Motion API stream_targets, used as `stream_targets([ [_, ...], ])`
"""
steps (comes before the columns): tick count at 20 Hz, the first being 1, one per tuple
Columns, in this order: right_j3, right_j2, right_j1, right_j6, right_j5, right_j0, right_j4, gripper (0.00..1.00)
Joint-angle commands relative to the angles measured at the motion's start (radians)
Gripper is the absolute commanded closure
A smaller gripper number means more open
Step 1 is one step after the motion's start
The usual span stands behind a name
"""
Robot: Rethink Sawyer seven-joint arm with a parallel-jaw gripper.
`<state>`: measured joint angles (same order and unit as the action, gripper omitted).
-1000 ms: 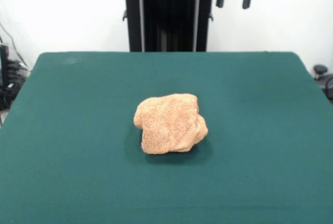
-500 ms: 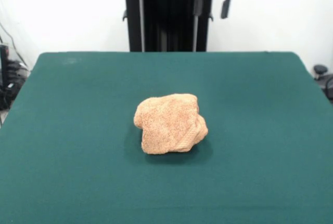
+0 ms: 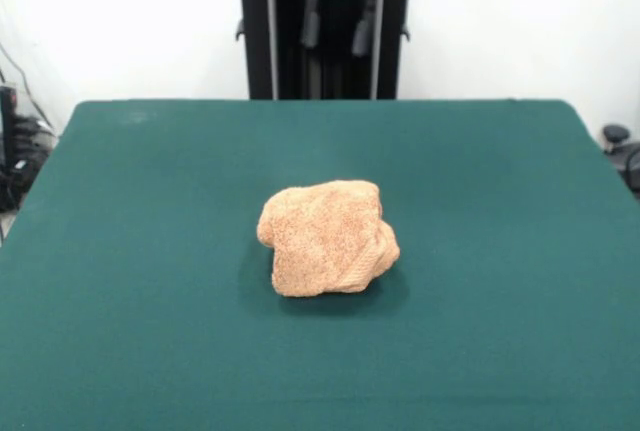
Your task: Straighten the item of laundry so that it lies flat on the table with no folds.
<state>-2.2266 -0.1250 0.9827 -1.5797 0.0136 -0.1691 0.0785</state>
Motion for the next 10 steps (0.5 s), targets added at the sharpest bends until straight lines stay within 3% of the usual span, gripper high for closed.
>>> stream_targets([
  [1,-0.035,0.134,-0.043,-0.170,0.093,-0.065,0.071,0.00],
  [6,-0.012,0.185,-0.020,-0.161,0.052,-0.121,0.081,0.00],
  [10,0.016,0.197,-0.007,-0.116,-0.029,-0.116,0.082,0.00],
])
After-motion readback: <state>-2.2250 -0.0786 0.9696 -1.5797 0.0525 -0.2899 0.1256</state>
